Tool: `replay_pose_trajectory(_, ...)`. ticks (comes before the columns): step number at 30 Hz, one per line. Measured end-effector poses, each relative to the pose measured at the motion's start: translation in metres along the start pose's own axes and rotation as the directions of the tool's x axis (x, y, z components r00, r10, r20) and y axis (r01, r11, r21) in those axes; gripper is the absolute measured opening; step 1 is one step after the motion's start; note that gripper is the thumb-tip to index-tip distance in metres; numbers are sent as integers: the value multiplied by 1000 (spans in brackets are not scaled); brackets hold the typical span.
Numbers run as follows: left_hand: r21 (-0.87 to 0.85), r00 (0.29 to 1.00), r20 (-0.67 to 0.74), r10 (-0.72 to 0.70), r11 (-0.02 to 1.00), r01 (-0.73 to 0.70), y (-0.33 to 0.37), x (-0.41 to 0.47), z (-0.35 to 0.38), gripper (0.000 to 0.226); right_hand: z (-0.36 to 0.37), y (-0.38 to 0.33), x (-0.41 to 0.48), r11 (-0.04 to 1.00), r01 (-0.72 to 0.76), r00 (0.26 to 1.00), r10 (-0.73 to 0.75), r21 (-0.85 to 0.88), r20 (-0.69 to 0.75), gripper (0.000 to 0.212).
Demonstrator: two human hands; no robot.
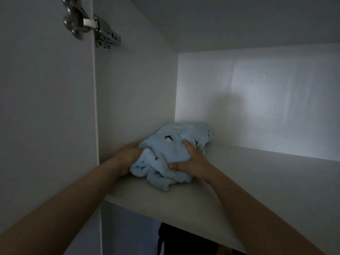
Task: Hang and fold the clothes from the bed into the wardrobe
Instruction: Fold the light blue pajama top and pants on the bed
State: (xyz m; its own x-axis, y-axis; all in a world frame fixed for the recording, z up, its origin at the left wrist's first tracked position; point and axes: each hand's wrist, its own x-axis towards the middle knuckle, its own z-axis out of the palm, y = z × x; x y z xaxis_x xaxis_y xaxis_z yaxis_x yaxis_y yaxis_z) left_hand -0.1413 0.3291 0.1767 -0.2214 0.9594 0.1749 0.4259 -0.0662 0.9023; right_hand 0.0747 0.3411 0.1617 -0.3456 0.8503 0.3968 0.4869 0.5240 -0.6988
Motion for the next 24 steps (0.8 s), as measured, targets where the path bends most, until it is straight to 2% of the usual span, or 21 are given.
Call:
replay_pose_trajectory(3, 222, 984, -64, 169, 963, -151, 6, 4, -6, 38, 0, 3, 4, 1000, -6, 1000, 6, -4, 5, 97)
replay_pose_trajectory(6, 277, 950, -77, 303, 922, -272, 10, -2, -6, 21, -1, 2, 4, 999, -17, 1000, 18, -34, 16, 102)
replay_pose_trajectory(8, 320, 955, -8, 298, 905, -280, 11, -8, -3, 28, 1, 1, 3, 999, -25, 999, 26, -27, 37, 105)
replay_pose_trajectory(11, 386, 965, 65, 254, 885, -259, 3, -13, 2, 62, 2, -1, 1, 999, -34, 998, 33, 9, 60, 107)
replay_pose_trajectory(15, 410, 943, 79, 323, 852, -326, -4, -19, 2, 62, 5, -5, -4, 1000, -23, 996, 24, -8, 81, 101)
replay_pose_trajectory(19, 451, 943, 50, 330, 835, -316, -3, -26, 1, 65, 3, -9, -14, 998, -44, 995, 49, -47, 89, 91)
replay_pose_trajectory(21, 451, 935, 20, 353, 832, -323, 0, -31, -1, 63, -5, -13, -19, 991, -93, 994, 98, -98, 47, 82)
replay_pose_trajectory(24, 430, 899, -27, 437, 817, -384, 5, -42, -4, 50, -17, -25, -27, 985, -124, 980, 102, -123, -172, 59)
